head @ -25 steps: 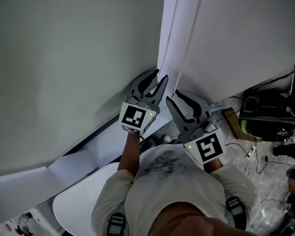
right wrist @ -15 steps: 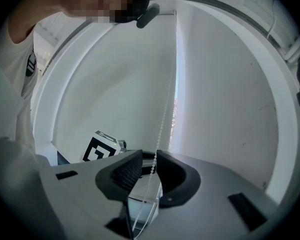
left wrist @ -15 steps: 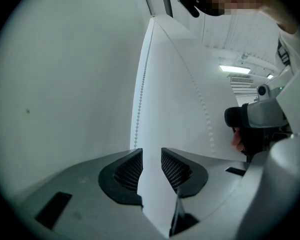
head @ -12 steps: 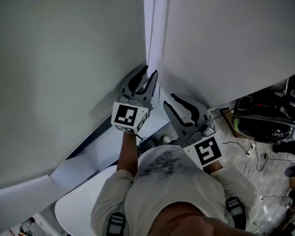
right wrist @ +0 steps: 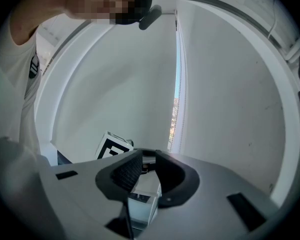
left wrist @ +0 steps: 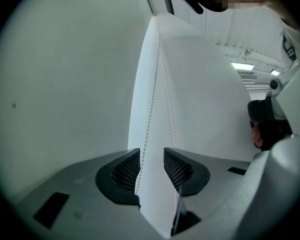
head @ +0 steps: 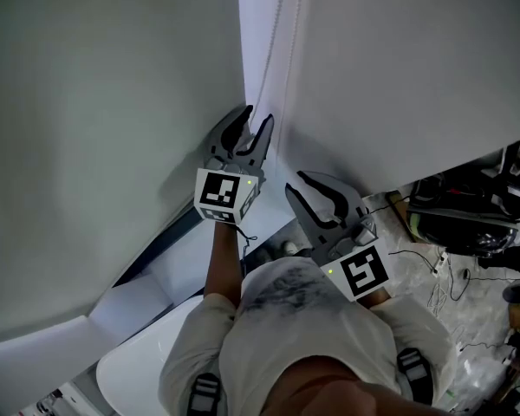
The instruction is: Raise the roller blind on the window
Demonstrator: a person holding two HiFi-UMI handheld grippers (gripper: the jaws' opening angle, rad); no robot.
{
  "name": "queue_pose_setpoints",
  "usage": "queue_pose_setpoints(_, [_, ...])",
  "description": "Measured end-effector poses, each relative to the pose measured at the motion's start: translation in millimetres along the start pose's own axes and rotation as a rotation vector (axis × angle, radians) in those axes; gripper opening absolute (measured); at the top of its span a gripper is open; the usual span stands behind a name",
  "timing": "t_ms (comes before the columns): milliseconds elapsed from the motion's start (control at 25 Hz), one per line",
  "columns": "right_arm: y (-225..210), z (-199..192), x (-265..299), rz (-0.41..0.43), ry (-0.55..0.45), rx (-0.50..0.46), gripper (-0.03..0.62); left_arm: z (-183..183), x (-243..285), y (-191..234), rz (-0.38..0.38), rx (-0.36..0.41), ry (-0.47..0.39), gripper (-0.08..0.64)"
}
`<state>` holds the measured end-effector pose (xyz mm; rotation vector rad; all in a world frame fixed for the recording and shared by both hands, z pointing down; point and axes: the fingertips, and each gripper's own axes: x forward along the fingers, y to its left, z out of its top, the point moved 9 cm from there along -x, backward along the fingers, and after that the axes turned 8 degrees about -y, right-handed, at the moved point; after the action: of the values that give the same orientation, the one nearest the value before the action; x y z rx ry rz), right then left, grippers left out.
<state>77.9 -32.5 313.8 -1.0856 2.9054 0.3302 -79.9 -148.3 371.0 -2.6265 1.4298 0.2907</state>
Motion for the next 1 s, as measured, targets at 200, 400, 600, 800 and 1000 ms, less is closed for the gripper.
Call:
queue_pose_setpoints(200, [-1,0,6,0.002,-0.002,0.002,0.133,-2,11,11,-0.012,-0.004,0.005,0.135])
queue_pose_setpoints(400, [6,9,11,0.011,0.002,0.004,0.133,4,14,25,0.012,-0.01,0.006,0.135])
queue_pose_setpoints(600, [5,6,14,0.015,-0.001,0.007,0.133,3,23,36,0.033,-0.01,-0.001,0.113])
queue_pose_setpoints(800, [4,2,8,0.016,0.009,0.014,0.133,-1,23,38,0.044,-0.021,0.013,0.012])
queue_pose_setpoints(1000, [9,9,12,0.033,0.014,0.027,0.133,8,1,28,0.004,-0.066,0.032,0.009])
